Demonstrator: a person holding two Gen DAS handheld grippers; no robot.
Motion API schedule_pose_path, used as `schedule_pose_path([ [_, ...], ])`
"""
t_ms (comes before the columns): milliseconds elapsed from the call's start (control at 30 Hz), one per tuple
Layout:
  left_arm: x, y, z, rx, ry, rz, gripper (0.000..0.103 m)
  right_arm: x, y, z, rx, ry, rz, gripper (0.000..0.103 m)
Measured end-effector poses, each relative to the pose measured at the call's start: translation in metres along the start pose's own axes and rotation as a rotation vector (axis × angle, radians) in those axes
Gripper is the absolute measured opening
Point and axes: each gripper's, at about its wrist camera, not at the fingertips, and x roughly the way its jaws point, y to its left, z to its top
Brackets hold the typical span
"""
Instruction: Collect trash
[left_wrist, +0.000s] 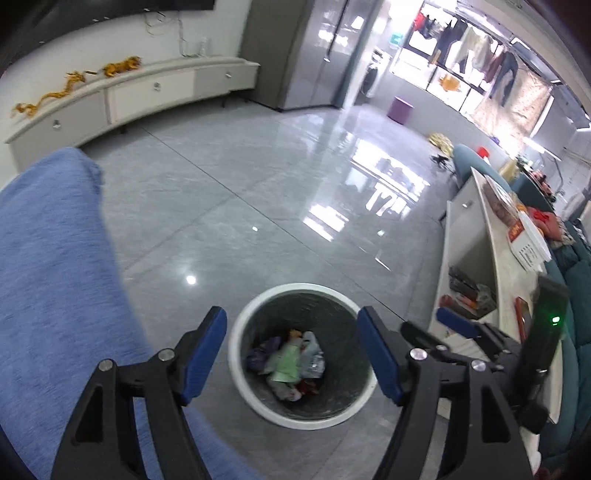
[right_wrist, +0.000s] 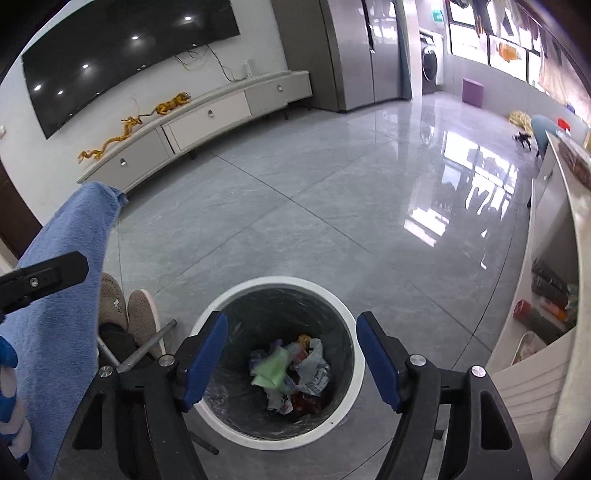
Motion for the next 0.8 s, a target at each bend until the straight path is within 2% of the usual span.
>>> schedule_pose_path([
  [200, -0.062, 0.040, -0.023, -0.030, -0.114, 0.181, 0.072, -0.031, 0.044, 0.005, -0.069, -0.063, 0.047, 0.079],
  [367, -0.122, 0.084, -0.053, -0.065, -0.190, 0.325, 0.072, -0.061, 0.103, 0.004, -0.162, -0.123, 0.130, 0.085],
  [533, -0.169, 0.118, -0.089, -0.112, -0.236, 0.427, 0.072, -0.077, 0.163, -0.005, -0.242, -0.146, 0.208, 0.095],
  [800, -0.225, 0.160, -0.131, -0.212, -0.310, 0.568, 0.072, -0.080, 0.243, -0.029, -0.362, -0.132, 0.307, 0.103],
])
